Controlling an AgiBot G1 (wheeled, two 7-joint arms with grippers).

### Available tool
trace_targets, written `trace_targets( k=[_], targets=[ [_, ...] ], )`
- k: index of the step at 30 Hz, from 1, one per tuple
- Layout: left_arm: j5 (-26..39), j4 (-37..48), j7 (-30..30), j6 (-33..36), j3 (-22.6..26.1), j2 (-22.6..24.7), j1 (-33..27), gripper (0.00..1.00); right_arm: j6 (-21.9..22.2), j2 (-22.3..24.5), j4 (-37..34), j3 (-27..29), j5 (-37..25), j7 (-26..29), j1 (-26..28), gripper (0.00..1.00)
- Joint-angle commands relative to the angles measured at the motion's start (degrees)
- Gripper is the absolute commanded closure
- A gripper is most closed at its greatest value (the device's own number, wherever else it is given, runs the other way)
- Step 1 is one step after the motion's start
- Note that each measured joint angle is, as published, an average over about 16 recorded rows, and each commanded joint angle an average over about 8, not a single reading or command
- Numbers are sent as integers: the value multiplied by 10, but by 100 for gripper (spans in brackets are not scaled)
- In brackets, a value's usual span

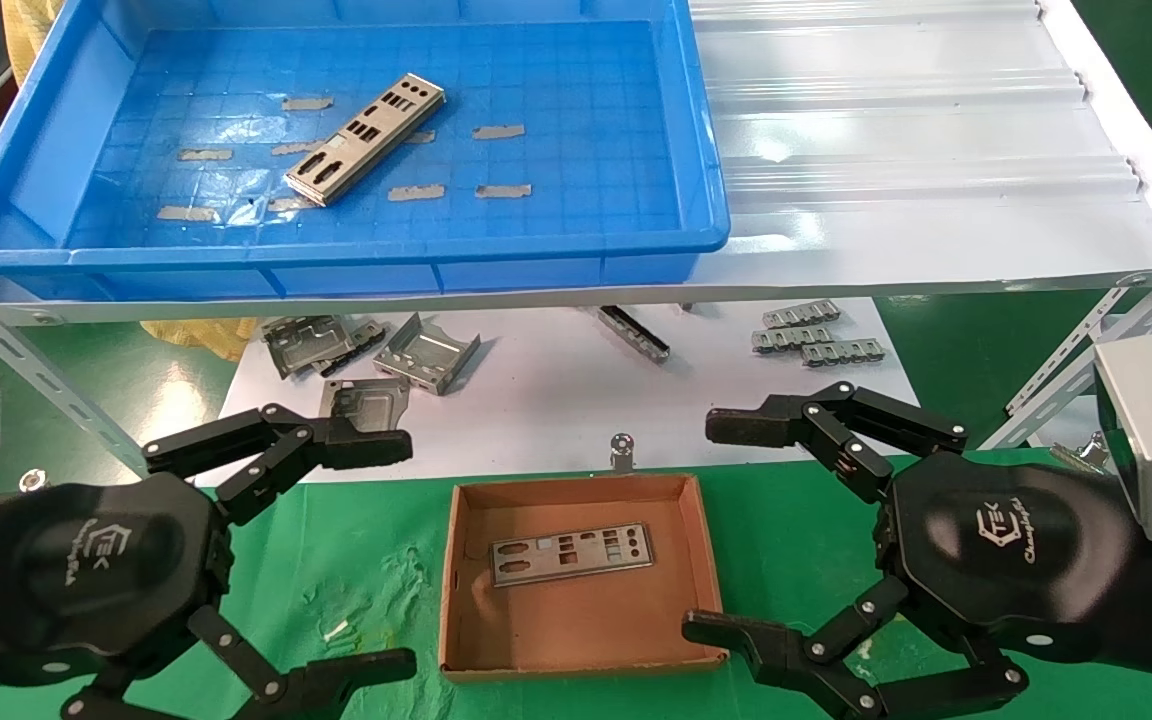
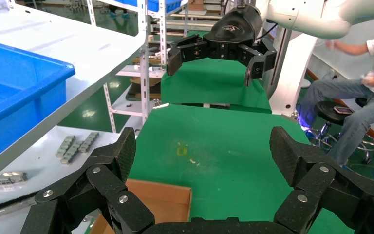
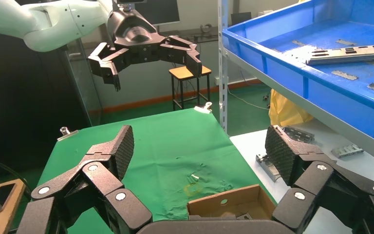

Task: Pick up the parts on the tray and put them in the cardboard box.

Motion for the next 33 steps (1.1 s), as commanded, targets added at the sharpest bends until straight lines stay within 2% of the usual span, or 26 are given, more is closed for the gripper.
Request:
trace_targets(
  k=[1, 33],
  targets=[
    [0, 0, 0, 0, 0, 0, 0, 0, 0, 0, 0, 0, 0, 0, 0, 0],
    [0, 0, 0, 0, 0, 0, 0, 0, 0, 0, 0, 0, 0, 0, 0, 0]
  ],
)
